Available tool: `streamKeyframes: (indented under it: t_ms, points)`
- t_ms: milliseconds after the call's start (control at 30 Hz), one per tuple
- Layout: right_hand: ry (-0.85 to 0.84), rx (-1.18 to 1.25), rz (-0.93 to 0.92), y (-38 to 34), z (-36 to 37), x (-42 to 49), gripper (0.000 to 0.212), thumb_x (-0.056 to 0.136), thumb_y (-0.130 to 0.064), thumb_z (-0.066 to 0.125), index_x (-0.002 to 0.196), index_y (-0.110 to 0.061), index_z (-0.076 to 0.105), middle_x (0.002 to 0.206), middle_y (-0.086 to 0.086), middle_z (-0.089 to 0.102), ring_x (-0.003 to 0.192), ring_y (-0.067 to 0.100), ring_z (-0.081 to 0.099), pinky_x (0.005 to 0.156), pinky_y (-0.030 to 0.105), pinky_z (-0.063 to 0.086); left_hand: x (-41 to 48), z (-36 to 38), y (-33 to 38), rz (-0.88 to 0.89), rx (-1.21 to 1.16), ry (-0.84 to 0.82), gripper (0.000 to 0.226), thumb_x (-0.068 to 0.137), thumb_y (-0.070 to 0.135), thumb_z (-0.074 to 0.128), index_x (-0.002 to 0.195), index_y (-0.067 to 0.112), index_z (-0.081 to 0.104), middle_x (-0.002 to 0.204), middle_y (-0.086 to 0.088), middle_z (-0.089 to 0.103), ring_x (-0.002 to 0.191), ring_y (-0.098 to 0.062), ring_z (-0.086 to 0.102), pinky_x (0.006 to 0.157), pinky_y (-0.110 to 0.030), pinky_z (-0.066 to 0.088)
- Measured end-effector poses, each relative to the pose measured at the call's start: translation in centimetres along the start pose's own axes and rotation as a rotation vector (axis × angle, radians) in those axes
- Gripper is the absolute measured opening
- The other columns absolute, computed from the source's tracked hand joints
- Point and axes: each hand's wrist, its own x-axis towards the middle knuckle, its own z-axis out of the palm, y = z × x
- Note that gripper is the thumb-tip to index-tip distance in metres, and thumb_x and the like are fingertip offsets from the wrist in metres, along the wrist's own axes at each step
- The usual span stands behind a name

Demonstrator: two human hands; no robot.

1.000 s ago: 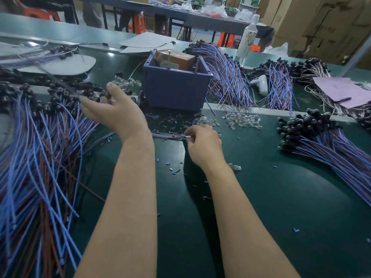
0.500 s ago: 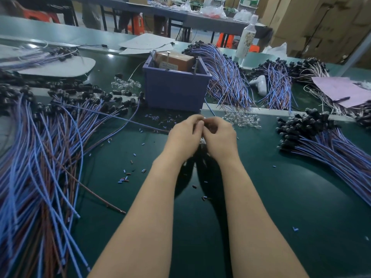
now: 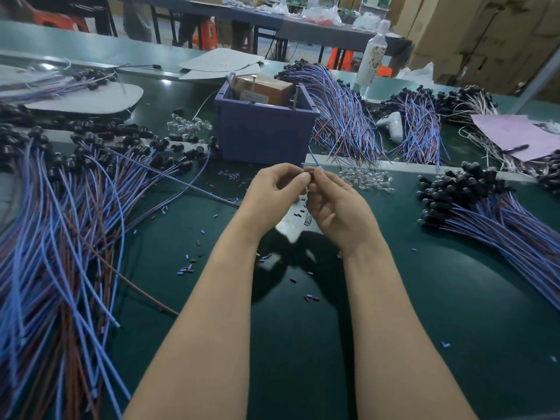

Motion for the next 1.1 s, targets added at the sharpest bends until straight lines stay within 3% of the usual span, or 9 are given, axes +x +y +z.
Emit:
streamKeyframes:
  t_ms: [100, 167, 267, 367, 433, 533, 667, 867, 1100]
  points:
    - [0.010, 0.110, 0.070, 0.1, 0.5, 0.0, 0.020, 0.095, -0.007, 0.050, 0.079, -0.004, 0.061, 0.056, 0.001, 0.057, 0.044, 0.002, 0.052, 0.040, 0.008, 0.040, -0.1, -0.4, 0.1, -0.012, -0.065, -0.011, 0.015, 0.093, 0.008, 0.055, 0.085, 0.014, 0.067, 0.069, 0.007, 0.063, 0.059, 0.006, 0.055, 0.060, -0.008, 0.043]
    - [0.037, 0.076, 0.072, 0.4, 0.6, 0.2, 0.021, 0.095, -0.008, 0.050, 0.078, -0.005, 0.060, 0.052, -0.001, 0.056, 0.041, 0.001, 0.050, 0.038, 0.007, 0.038, -0.1, -0.3, 0.0, -0.046, -0.035, 0.005, 0.013, 0.093, 0.010, 0.056, 0.089, 0.008, 0.067, 0.072, 0.002, 0.065, 0.064, 0.001, 0.057, 0.065, -0.014, 0.046]
    - [0.151, -0.344, -0.159, 1.2, 0.4, 0.6, 0.019, 0.094, -0.007, 0.054, 0.076, -0.008, 0.059, 0.056, -0.001, 0.056, 0.043, -0.001, 0.047, 0.047, 0.011, 0.039, 0.2, 0.3, -0.5, -0.099, 0.216, 0.061, 0.015, 0.091, 0.021, 0.058, 0.088, 0.012, 0.069, 0.081, -0.003, 0.070, 0.077, -0.012, 0.061, 0.076, -0.025, 0.048]
    - [0.197, -0.650, -0.362, 1.6, 0.4, 0.7, 0.018, 0.094, -0.009, 0.056, 0.077, -0.011, 0.059, 0.064, 0.000, 0.057, 0.051, 0.000, 0.050, 0.056, 0.015, 0.041, 0.5, 0.1, -0.5, -0.089, 0.296, 0.075, 0.013, 0.090, 0.025, 0.059, 0.087, 0.018, 0.069, 0.078, 0.005, 0.069, 0.068, 0.000, 0.057, 0.066, -0.014, 0.042]
    - [0.127, -0.464, -0.298, 1.1, 0.2, 0.6, 0.019, 0.094, -0.008, 0.054, 0.076, -0.011, 0.059, 0.064, 0.002, 0.058, 0.058, 0.008, 0.052, 0.060, 0.019, 0.042, 0.5, -0.2, -0.2, -0.055, 0.232, 0.052, 0.011, 0.090, 0.025, 0.059, 0.085, 0.019, 0.068, 0.073, 0.009, 0.065, 0.061, 0.004, 0.053, 0.064, -0.013, 0.041]
    - [-0.001, -0.163, -0.160, 0.5, -0.1, 0.5, 0.021, 0.096, -0.008, 0.050, 0.076, -0.009, 0.060, 0.058, -0.004, 0.058, 0.051, 0.003, 0.049, 0.054, 0.012, 0.043, 0.3, -0.3, 0.3, -0.034, 0.145, 0.012, 0.013, 0.090, 0.026, 0.060, 0.081, 0.019, 0.067, 0.068, 0.010, 0.061, 0.064, -0.004, 0.054, 0.068, -0.021, 0.045]
    - [-0.010, -0.143, -0.109, 0.4, -0.2, 0.5, 0.023, 0.097, -0.007, 0.048, 0.077, -0.008, 0.058, 0.054, -0.006, 0.059, 0.046, -0.001, 0.049, 0.049, 0.010, 0.041, 0.5, -0.3, 0.4, -0.058, 0.192, -0.014, 0.018, 0.089, 0.027, 0.060, 0.072, 0.022, 0.062, 0.065, 0.010, 0.060, 0.064, -0.007, 0.053, 0.068, -0.024, 0.043]
    - [0.006, -0.107, -0.014, 0.5, -0.2, 0.5, 0.025, 0.096, -0.006, 0.048, 0.074, -0.009, 0.056, 0.051, -0.005, 0.057, 0.041, -0.001, 0.048, 0.046, 0.009, 0.037, 0.6, -0.6, 0.4, -0.082, 0.326, -0.023, 0.020, 0.088, 0.029, 0.060, 0.075, 0.015, 0.064, 0.061, 0.009, 0.054, 0.060, -0.005, 0.047, 0.059, -0.022, 0.036]
    - [0.010, -0.048, 0.035, 0.2, 0.0, 0.3, 0.023, 0.096, -0.005, 0.048, 0.075, -0.007, 0.057, 0.053, -0.004, 0.060, 0.041, -0.001, 0.050, 0.044, 0.007, 0.040, 0.5, -1.0, 0.6, -0.106, 0.267, -0.057, 0.022, 0.089, 0.030, 0.060, 0.075, 0.013, 0.064, 0.048, 0.014, 0.051, 0.050, 0.000, 0.043, 0.057, -0.024, 0.035]
